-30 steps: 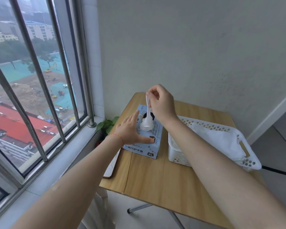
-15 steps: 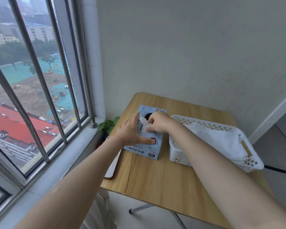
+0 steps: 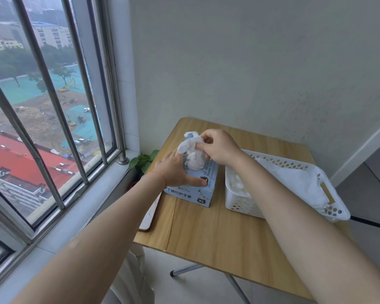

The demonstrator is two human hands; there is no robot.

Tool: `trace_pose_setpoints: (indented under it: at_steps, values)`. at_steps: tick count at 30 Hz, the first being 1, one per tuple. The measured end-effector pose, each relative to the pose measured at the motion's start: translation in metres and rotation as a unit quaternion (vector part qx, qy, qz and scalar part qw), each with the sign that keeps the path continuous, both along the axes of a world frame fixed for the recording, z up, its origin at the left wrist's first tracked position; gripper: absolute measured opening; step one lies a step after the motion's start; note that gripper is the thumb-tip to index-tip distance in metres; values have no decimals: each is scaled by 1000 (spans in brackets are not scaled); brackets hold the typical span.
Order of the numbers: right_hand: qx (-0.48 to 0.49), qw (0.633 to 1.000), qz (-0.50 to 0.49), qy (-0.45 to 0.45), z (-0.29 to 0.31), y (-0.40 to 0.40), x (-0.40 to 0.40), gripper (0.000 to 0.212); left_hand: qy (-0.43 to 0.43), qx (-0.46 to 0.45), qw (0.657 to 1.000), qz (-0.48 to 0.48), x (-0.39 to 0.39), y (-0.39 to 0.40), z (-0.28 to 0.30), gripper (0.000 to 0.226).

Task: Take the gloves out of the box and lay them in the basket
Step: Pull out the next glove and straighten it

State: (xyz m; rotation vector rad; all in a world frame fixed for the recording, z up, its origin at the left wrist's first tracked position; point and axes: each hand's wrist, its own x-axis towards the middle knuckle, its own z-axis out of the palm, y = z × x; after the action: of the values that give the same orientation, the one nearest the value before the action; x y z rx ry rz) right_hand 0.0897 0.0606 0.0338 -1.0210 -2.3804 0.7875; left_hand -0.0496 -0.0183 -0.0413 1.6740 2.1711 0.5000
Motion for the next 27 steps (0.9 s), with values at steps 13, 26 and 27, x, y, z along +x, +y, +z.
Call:
trace_pose_setpoints:
  at_steps: [13,26,27]
  values:
    - [-39,992,-106,57,5,10,17,33,-164,232,957,59,5,2,19,59]
    - [128,962,-117,-209,8,14,33,14,-85,255,946,179,-2,10,48,30]
    - [121,967,-114,-192,9,15,34,9,-62,242,955,162,-1,8,47,25]
